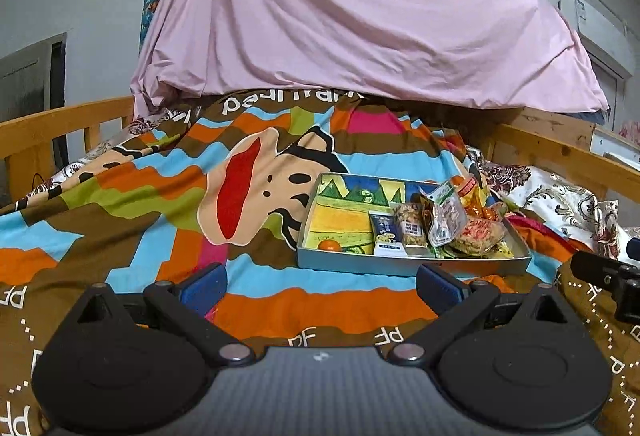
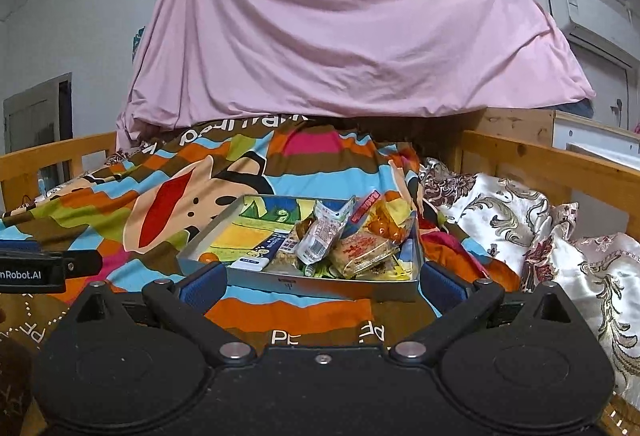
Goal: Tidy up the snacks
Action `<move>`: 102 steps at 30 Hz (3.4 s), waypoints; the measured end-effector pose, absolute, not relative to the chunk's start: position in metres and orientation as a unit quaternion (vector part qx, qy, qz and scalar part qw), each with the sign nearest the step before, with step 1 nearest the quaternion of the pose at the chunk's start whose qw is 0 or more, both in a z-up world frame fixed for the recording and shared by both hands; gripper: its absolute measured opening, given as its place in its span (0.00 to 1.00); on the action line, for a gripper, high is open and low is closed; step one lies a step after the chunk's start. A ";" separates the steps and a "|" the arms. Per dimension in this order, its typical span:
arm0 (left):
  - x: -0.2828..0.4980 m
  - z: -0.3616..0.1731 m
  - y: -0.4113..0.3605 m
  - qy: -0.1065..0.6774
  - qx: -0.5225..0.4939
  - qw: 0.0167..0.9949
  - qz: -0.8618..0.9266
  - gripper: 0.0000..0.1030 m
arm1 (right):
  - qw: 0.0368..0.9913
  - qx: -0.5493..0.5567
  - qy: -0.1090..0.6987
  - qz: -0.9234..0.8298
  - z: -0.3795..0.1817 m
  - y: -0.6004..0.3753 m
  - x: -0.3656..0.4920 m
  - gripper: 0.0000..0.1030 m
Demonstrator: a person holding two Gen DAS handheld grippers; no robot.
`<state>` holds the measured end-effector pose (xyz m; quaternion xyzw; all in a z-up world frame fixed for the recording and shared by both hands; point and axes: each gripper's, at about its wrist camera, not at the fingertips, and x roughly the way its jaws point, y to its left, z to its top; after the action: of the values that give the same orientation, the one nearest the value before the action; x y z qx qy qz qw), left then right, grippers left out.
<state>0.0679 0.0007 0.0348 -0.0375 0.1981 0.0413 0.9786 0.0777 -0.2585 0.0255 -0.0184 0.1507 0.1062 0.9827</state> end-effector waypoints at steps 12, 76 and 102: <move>0.067 0.030 0.004 0.205 -0.036 0.977 0.046 1.00 | 0.981 -0.029 0.157 0.110 0.021 -0.256 0.080 0.99; 0.065 0.024 0.009 0.212 -0.035 0.975 0.049 1.00 | 0.980 -0.033 0.161 0.113 0.018 -0.252 0.081 0.99; 0.064 0.023 0.009 0.213 -0.034 0.975 0.049 1.00 | 0.980 -0.036 0.162 0.114 0.015 -0.249 0.079 0.99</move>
<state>0.0645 0.0093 0.0229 -0.0345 0.2128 0.0495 0.9752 0.0792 -0.2491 0.0151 -0.0355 0.1617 0.1141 0.9796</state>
